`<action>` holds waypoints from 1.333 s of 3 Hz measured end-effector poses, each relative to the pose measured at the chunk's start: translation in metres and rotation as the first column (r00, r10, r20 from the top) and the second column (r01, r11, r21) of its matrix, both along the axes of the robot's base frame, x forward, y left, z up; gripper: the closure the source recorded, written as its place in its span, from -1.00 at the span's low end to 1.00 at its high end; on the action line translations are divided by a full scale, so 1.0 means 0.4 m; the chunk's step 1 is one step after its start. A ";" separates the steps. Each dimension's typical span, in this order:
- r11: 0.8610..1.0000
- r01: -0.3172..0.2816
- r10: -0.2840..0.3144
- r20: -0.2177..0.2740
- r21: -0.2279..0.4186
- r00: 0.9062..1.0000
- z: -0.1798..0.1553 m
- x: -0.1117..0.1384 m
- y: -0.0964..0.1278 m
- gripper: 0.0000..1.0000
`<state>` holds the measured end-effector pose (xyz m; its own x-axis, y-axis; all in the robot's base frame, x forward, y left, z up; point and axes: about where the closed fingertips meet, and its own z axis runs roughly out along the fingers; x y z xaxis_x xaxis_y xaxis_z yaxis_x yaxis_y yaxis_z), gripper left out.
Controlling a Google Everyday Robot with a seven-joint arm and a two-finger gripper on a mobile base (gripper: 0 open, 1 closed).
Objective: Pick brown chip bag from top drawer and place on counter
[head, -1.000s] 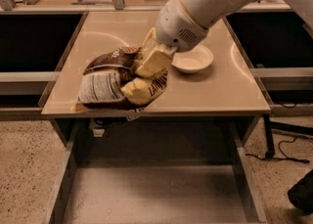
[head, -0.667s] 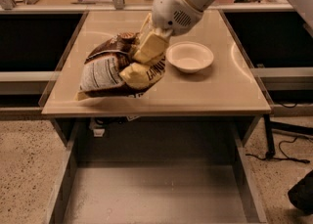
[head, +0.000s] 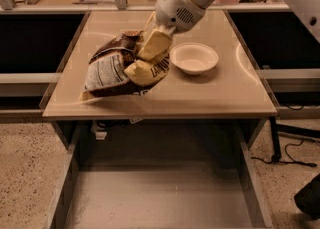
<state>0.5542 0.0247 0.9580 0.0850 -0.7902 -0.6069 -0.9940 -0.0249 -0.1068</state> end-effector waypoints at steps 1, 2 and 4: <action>1.000 0.000 0.000 0.000 0.000 1.000 0.000 0.000 0.000 0.16; 1.000 0.000 0.000 0.000 0.000 1.000 0.000 0.000 0.000 -0.31; 1.000 0.000 0.000 0.000 0.000 1.000 0.000 0.000 0.000 -1.00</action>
Offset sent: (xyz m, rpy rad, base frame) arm 0.0000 0.0000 0.0000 0.0000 0.0000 0.0000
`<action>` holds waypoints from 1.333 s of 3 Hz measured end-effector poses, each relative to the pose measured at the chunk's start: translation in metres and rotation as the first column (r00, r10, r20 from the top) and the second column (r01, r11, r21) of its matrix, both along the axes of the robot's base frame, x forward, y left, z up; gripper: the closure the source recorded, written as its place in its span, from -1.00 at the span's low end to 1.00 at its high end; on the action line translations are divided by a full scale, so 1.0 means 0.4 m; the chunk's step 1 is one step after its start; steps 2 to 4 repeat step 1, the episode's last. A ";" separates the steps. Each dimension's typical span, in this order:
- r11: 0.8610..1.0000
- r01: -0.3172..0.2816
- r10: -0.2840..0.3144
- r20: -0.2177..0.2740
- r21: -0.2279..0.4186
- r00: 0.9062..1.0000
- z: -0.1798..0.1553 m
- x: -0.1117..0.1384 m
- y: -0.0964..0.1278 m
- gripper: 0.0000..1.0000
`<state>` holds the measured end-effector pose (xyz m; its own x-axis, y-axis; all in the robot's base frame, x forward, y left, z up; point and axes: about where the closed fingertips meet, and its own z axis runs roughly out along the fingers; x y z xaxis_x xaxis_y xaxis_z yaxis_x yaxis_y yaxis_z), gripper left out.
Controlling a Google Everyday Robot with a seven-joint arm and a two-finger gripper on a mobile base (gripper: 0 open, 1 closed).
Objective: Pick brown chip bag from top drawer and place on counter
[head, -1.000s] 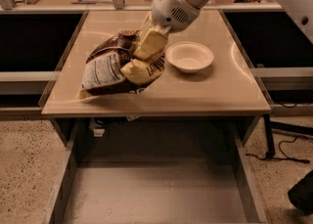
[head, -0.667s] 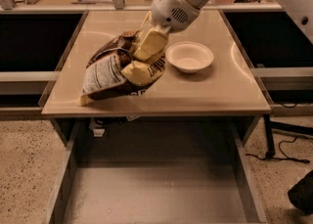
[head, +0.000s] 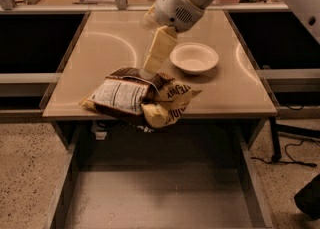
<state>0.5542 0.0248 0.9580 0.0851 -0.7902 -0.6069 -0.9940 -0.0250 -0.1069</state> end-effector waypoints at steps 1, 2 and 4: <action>1.000 0.000 0.000 0.000 0.000 1.000 0.000 0.000 0.000 -1.00; 1.000 0.000 0.000 0.000 0.000 1.000 0.000 0.000 0.000 -1.00; 1.000 0.000 0.000 0.000 0.000 1.000 0.000 0.000 0.000 -1.00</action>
Offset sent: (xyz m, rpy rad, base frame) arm 0.0000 0.0000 0.0000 0.0000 0.0000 0.0000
